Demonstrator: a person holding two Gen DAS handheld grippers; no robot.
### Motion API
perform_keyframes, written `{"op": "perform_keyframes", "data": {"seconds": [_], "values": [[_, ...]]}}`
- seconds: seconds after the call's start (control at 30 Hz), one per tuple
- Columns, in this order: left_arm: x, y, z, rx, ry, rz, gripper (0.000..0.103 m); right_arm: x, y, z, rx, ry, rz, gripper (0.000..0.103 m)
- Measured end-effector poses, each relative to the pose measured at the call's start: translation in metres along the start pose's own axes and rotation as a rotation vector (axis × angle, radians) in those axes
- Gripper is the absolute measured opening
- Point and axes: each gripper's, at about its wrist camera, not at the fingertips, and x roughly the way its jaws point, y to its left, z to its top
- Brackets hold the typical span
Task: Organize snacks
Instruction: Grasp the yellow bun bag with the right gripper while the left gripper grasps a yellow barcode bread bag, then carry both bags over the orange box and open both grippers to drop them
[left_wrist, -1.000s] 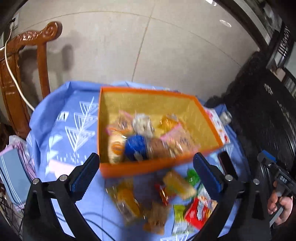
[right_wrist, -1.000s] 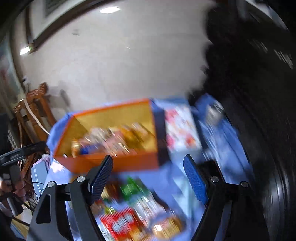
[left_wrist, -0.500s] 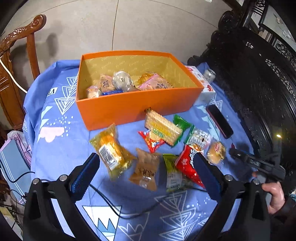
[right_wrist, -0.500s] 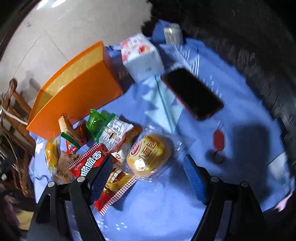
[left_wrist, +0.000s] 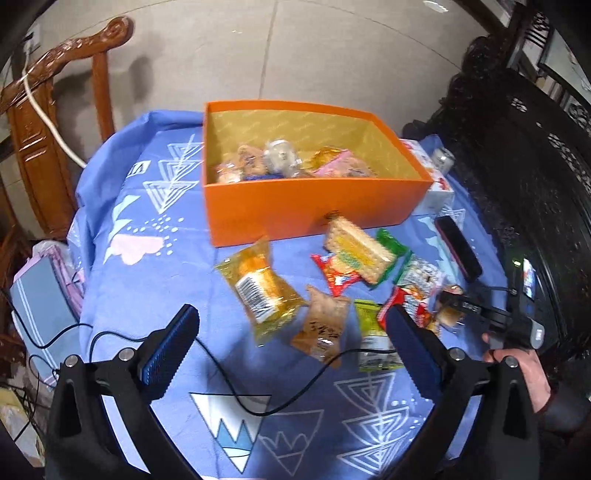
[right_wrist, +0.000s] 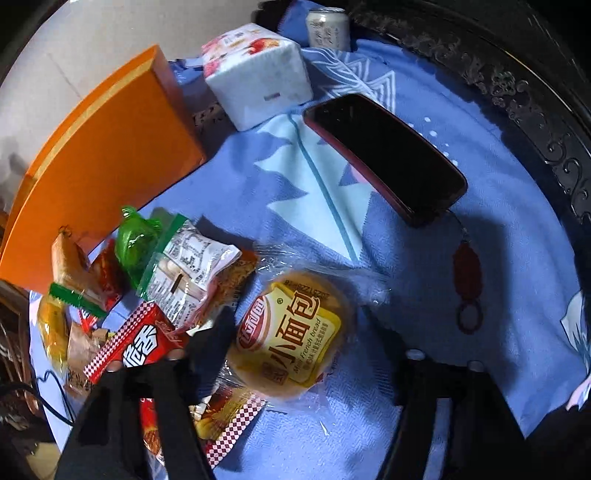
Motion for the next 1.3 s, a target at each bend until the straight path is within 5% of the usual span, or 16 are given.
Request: {"op": "perform_keyframes", "data": {"seconds": [0.2, 0.4, 0.77, 0.93, 1.1, 1.2, 1.3], "values": [[0.029, 0.023, -0.002, -0.119, 0.082, 0.011, 0.099, -0.017, -0.009, -0.008, -0.007, -0.014, 0.008, 0.052], [0.072, 0.025, 0.006, -0.166, 0.151, 0.123, 0.099, -0.06, -0.015, -0.016, -0.007, -0.1, 0.05, 0.051], [0.137, 0.027, 0.018, -0.272, 0.235, 0.182, 0.098, -0.092, 0.012, -0.013, -0.066, -0.14, 0.127, 0.051], [0.155, 0.029, 0.015, -0.283, 0.286, 0.178, 0.08, -0.098, 0.017, -0.01, -0.074, -0.149, 0.133, 0.051], [0.161, 0.027, 0.013, -0.268, 0.295, 0.178, 0.077, -0.099, 0.019, -0.008, -0.085, -0.155, 0.13, 0.051], [0.167, 0.021, 0.011, -0.239, 0.304, 0.166, 0.054, -0.098, 0.02, -0.008, -0.085, -0.149, 0.131, 0.051], [0.166, 0.018, 0.011, -0.192, 0.286, 0.172, 0.042, -0.098, 0.02, -0.008, -0.087, -0.151, 0.128, 0.051]]}}
